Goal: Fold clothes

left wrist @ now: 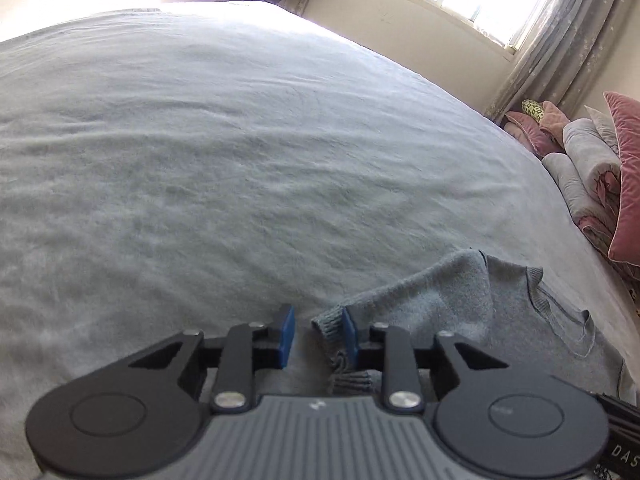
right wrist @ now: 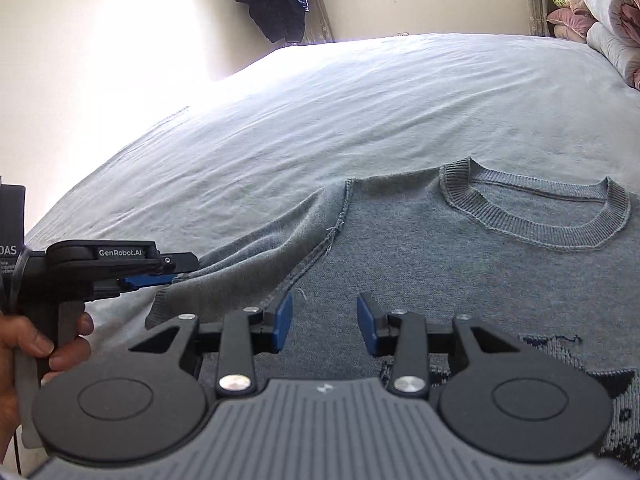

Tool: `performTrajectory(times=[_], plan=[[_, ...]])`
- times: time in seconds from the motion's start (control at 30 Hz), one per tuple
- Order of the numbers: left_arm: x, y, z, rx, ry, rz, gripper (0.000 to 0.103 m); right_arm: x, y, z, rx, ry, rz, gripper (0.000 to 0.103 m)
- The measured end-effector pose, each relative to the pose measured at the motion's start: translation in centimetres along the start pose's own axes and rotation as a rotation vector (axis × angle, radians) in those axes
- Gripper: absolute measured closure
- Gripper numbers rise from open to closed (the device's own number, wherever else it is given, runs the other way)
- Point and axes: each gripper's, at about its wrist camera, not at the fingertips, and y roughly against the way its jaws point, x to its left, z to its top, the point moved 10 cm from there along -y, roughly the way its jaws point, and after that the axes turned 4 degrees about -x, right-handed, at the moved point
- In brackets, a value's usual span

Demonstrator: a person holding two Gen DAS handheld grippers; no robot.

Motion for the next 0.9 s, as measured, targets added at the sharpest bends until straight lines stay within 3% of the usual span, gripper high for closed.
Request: performTrajectory(times=[0.17, 0.33, 0.53, 0.6, 0.7, 0.8, 0.9], plan=[[0.0, 0.3, 1.0, -0.077, -0.038, 0.055, 0.1, -0.3, -2.5, -0.2, -0.038, 0.022, -0.022, 0.061], [0.2, 0.8, 4.1, -0.198, -0.119, 0.119, 0.101, -0.8, -1.8, -0.8, -0.088, 0.008, 0.001, 0.059], [1.6, -2.2, 4.0, -0.157, -0.114, 0.18, 0.101, -1.5, -1.4, -0.8, -0.109, -0.072, 0.042, 0.057], [1.8, -2.0, 3.8, -0.159, -0.108, 0.185, 0.096, -1.5, -1.3, -0.8, -0.111, -0.081, 0.052, 0.056], [2.0, 0.1, 4.0, -0.176, -0.064, 0.191, 0.08, -1.4, -1.5, -0.7, -0.111, -0.087, 0.059, 0.055], [0.5, 2.5, 3.7, -0.23, -0.115, 0.139, 0.081, -1.2, -1.6, -0.7, -0.111, -0.082, 0.059, 0.054], [-1.5, 4.1, 1.7, -0.213, -0.159, -0.003, 0.081, -1.3, -1.6, -0.8, -0.11, -0.087, 0.065, 0.053]])
